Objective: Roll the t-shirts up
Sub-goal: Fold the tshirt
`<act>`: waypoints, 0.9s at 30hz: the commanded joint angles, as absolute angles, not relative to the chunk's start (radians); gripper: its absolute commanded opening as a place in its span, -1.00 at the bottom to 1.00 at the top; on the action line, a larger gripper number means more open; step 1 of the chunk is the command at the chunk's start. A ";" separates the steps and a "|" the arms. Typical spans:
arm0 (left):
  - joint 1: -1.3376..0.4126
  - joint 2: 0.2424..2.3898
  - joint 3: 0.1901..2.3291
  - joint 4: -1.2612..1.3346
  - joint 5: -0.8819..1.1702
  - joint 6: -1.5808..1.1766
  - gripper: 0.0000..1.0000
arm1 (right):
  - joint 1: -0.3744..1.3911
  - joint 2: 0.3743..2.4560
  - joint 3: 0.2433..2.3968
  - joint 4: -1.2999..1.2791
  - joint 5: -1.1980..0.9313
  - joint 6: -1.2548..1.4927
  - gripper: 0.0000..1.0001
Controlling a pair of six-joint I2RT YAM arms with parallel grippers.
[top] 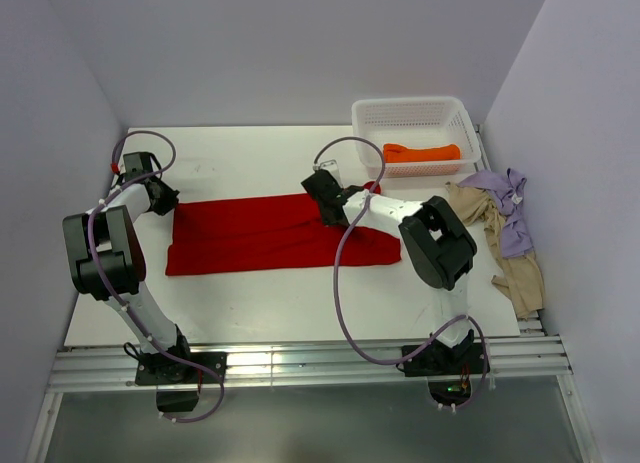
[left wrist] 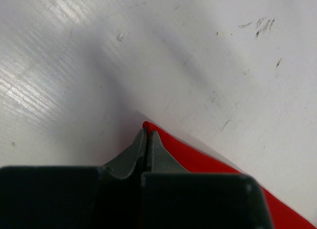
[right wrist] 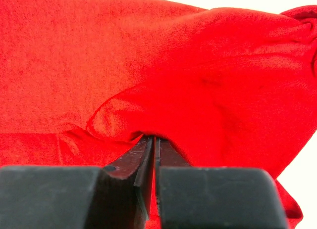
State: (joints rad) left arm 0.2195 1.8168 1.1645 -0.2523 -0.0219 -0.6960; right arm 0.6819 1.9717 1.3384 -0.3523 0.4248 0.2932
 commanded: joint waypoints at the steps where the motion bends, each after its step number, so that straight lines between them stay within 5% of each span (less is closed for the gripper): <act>1: 0.222 1.801 1.180 -0.235 -0.012 -0.686 -0.99 | 0.680 1.922 1.368 -0.362 0.440 0.288 -1.00; 21: 0.216 1.793 1.187 -0.253 -0.026 -0.681 -0.99 | 0.690 1.897 1.548 -0.857 0.186 0.288 -1.00; 27: 0.213 1.795 1.187 -0.255 -0.028 -0.680 -0.99 | 0.690 1.933 1.594 -0.923 -0.041 0.279 -0.95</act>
State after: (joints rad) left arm 0.2165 1.8168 1.1648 -0.2577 -0.0227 -0.6956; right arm 0.6849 1.9469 1.5379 -0.8436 0.1017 0.2905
